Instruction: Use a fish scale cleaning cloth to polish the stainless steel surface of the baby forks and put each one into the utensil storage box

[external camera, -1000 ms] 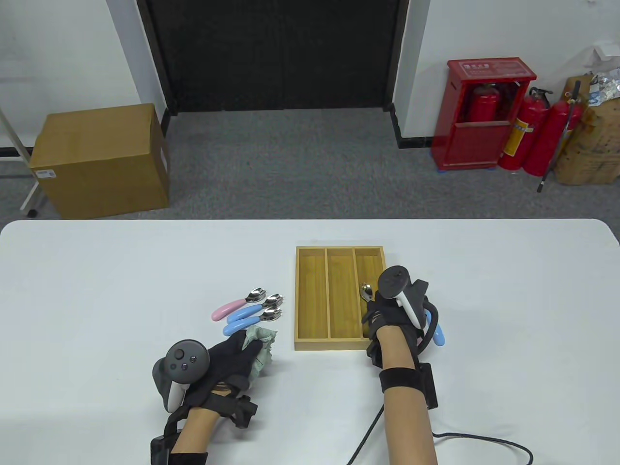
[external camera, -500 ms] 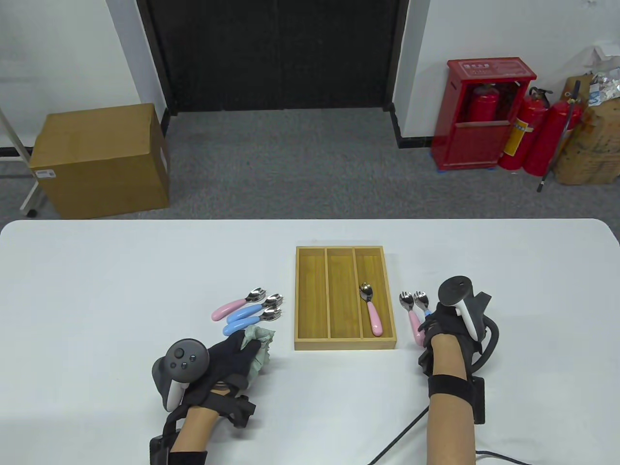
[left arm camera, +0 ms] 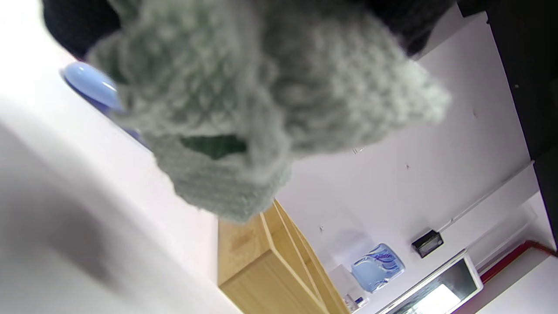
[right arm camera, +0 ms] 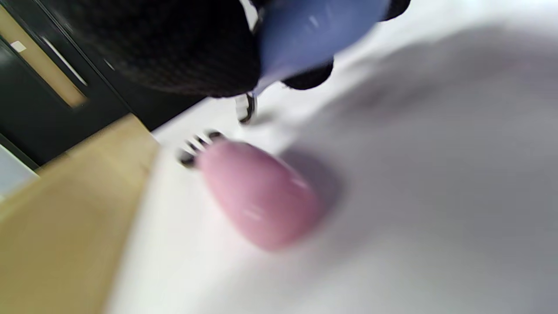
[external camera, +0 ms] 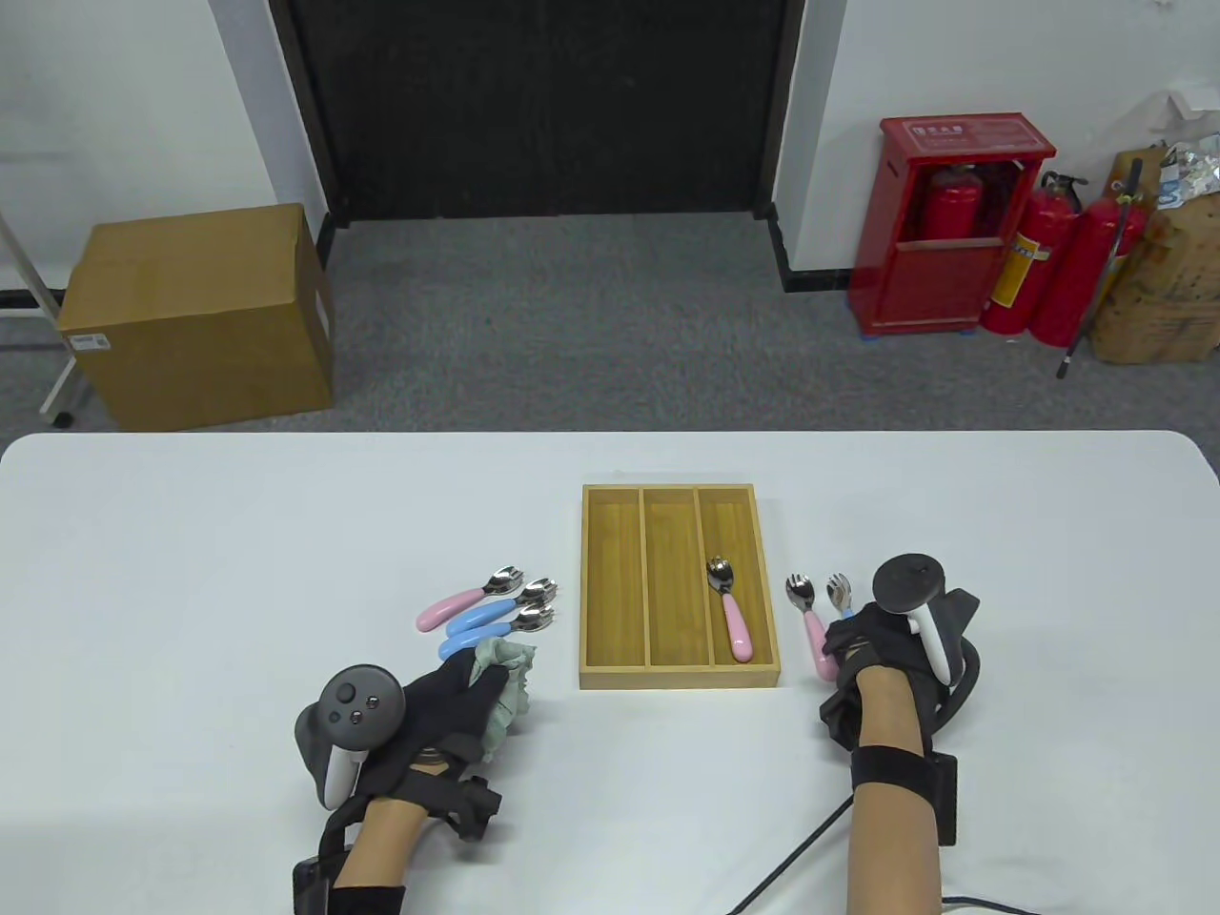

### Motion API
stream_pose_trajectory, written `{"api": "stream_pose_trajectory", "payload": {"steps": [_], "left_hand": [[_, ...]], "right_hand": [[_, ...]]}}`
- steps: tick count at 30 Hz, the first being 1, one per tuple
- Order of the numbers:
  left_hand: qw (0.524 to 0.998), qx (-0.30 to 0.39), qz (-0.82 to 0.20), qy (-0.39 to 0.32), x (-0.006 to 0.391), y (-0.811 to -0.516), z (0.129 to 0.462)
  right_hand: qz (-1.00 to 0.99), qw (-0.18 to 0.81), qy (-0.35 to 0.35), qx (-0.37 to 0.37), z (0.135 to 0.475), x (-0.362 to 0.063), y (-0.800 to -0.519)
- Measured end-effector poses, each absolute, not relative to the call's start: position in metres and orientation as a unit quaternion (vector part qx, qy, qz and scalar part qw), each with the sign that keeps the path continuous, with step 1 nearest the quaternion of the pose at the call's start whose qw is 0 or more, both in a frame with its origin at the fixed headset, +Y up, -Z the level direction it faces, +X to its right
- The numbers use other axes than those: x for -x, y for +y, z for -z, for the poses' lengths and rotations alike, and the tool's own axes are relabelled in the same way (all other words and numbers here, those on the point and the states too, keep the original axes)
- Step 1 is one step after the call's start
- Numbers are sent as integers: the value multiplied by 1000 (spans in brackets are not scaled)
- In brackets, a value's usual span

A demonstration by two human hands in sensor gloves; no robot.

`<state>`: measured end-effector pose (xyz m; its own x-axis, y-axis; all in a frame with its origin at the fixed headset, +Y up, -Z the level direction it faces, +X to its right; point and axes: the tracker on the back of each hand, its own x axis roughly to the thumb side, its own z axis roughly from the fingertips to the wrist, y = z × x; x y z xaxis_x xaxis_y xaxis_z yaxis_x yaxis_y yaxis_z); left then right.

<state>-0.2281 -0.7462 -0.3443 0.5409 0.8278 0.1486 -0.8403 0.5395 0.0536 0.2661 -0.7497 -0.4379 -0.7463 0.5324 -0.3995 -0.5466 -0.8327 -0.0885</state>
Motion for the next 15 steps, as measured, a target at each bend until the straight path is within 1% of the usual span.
{"api": "stream_pose_trajectory", "payload": {"steps": [2,4,6,9,11,13,14,15], "left_hand": [[853,-47,-518,-48,230,-750,345],[820,-32,-570,-40,232,-755,346],[778,-12,-628,-35,235,-762,348],[721,12,-692,-33,238,-769,350],[687,25,-725,-36,239,-774,350],[656,38,-753,-43,240,-778,351],[634,46,-770,-49,239,-780,351],[621,51,-780,-53,239,-781,352]], "right_hand": [[-936,304,-20,177,439,-255,-736],[-934,327,-58,134,439,-240,-720],[-924,362,-92,75,438,-216,-704],[-898,425,-114,-11,429,-175,-689],[-874,469,-113,-58,420,-152,-685],[-842,519,-96,-111,407,-123,-685],[-822,546,-69,-149,396,-102,-688],[-815,553,-54,-166,390,-92,-691]]}}
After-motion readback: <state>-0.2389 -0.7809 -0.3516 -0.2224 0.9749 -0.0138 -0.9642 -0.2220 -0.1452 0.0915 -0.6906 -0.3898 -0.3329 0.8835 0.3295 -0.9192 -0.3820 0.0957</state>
